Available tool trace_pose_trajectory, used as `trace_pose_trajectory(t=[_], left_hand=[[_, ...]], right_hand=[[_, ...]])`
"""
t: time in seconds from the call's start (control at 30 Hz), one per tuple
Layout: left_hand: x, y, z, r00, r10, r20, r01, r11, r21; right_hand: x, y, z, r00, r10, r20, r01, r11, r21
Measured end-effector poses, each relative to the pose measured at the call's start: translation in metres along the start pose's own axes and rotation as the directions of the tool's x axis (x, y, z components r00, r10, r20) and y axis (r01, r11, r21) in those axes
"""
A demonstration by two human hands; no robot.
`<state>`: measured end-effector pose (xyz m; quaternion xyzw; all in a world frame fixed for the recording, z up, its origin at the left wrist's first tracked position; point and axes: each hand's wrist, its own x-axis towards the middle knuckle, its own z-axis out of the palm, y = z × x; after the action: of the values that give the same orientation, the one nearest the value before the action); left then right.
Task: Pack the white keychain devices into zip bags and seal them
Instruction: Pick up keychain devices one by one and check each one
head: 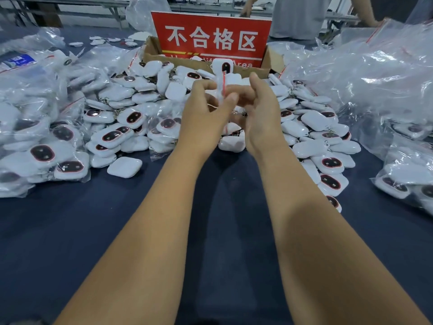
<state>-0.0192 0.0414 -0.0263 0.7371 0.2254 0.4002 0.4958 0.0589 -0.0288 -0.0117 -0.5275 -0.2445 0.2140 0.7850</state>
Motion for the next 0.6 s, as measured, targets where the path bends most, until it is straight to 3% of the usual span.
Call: trace_pose_trajectory(t=[0.07, 0.1, 0.17, 0.23, 0.37, 0.43, 0.6], left_hand=[[0.004, -0.005, -0.004, 0.993, -0.061, -0.100, 0.065, 0.997, 0.044], [0.005, -0.007, -0.006, 0.986, -0.088, -0.140, 0.095, 0.995, 0.044], [0.005, -0.009, -0.008, 0.977, -0.097, -0.192, 0.102, 0.995, 0.016], [0.004, -0.010, -0.008, 0.973, -0.054, -0.226, 0.066, 0.997, 0.047], [0.009, -0.017, -0.011, 0.981, -0.029, -0.193, 0.071, 0.974, 0.217], [0.010, -0.019, -0.009, 0.987, -0.029, -0.159, 0.071, 0.960, 0.270], [0.008, -0.019, -0.006, 0.990, -0.004, -0.143, 0.049, 0.948, 0.314]], right_hand=[[0.002, -0.002, 0.000, 0.999, 0.019, -0.037, -0.017, 0.998, 0.063], [0.004, -0.002, -0.001, 0.996, 0.003, -0.093, -0.003, 1.000, -0.002], [0.007, 0.000, -0.004, 0.982, -0.081, -0.172, 0.023, 0.950, -0.313], [0.006, 0.005, -0.008, 0.983, -0.128, -0.131, 0.022, 0.796, -0.605], [-0.001, 0.013, -0.004, 0.996, 0.028, 0.080, 0.059, 0.440, -0.896], [-0.003, 0.015, -0.002, 0.991, 0.048, 0.124, 0.104, 0.295, -0.950], [-0.001, 0.018, -0.005, 0.991, -0.003, 0.135, 0.131, 0.281, -0.951]])
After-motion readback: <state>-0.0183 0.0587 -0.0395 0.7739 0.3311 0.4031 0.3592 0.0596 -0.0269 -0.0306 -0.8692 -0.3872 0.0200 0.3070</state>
